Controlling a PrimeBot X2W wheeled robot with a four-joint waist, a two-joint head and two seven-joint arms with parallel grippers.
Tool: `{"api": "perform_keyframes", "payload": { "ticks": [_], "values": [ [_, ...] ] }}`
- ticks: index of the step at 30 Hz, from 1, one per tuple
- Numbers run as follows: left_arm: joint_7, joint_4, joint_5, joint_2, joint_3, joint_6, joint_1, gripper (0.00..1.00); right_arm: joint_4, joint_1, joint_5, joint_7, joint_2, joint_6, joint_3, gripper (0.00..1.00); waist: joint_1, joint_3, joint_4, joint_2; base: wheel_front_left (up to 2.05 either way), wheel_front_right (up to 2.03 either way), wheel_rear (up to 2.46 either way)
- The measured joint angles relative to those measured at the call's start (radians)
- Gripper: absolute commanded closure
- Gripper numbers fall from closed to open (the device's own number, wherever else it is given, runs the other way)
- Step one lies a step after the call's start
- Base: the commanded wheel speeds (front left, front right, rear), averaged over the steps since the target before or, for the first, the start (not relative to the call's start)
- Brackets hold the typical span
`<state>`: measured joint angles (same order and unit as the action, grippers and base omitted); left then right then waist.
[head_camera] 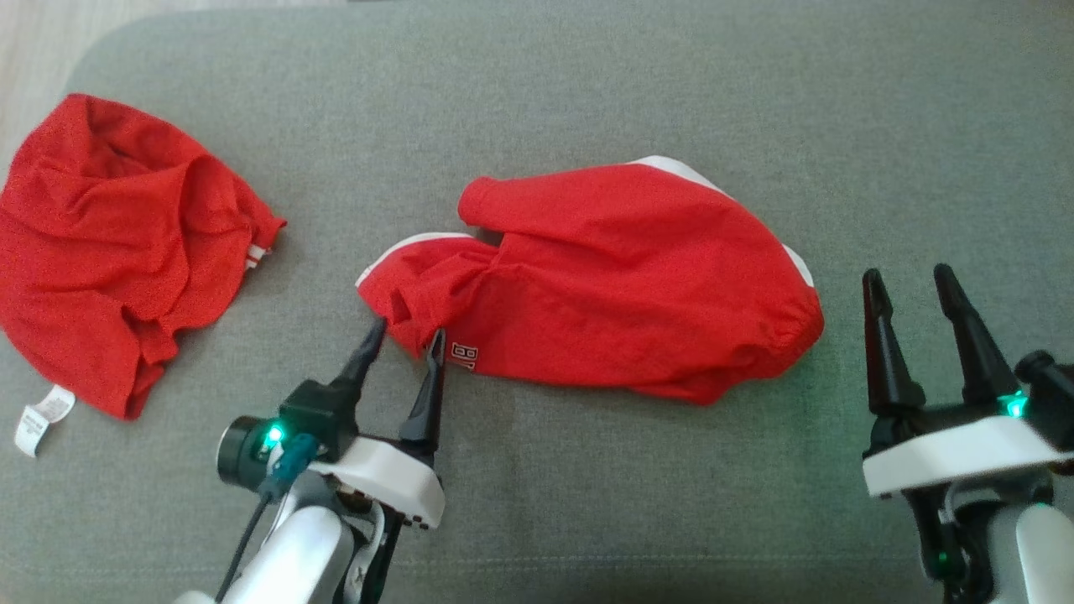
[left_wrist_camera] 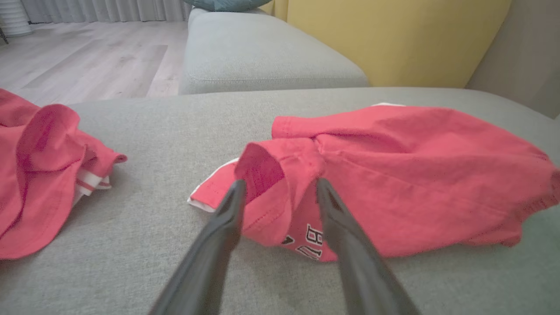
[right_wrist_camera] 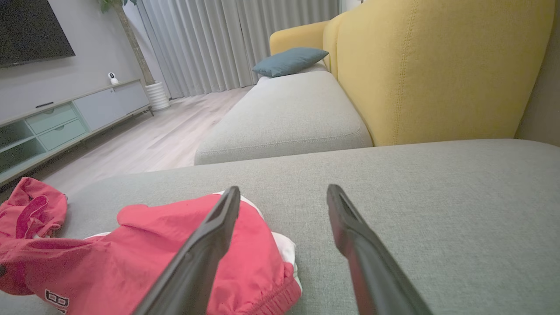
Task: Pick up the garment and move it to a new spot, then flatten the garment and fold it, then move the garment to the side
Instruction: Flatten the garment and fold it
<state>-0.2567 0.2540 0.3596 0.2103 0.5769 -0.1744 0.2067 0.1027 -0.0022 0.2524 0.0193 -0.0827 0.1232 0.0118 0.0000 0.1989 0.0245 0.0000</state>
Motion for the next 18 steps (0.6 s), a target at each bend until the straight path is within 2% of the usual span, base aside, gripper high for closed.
{"api": "perform_keyframes", "payload": {
  "ticks": [7,9,13,18],
  "values": [
    [0.000,-0.115,-0.013,-0.010,-0.081,-0.005,-0.060,0.00,0.015,0.055,-0.037,0.011,-0.013,0.000,-0.007,0.00,0.0000,-0.050,0.001,0.0000,0.00,0.00,0.00],
    [0.000,-0.142,-0.019,-0.008,-0.104,-0.021,-0.072,0.00,0.016,0.061,-0.050,0.021,-0.015,0.000,-0.009,0.00,0.0000,-0.066,0.003,0.0000,0.00,0.00,0.00],
    [0.000,-0.188,-0.033,0.009,-0.141,-0.045,-0.095,0.00,0.029,0.091,-0.062,0.026,-0.014,0.000,-0.011,0.00,0.0000,-0.090,0.003,0.0000,0.00,0.00,0.00],
    [0.000,-0.196,-0.043,0.028,-0.150,-0.056,-0.128,0.00,0.030,0.122,-0.069,0.031,-0.005,0.000,-0.011,0.00,0.0000,-0.099,-0.003,0.0000,0.00,0.00,0.00]
  ]
}}
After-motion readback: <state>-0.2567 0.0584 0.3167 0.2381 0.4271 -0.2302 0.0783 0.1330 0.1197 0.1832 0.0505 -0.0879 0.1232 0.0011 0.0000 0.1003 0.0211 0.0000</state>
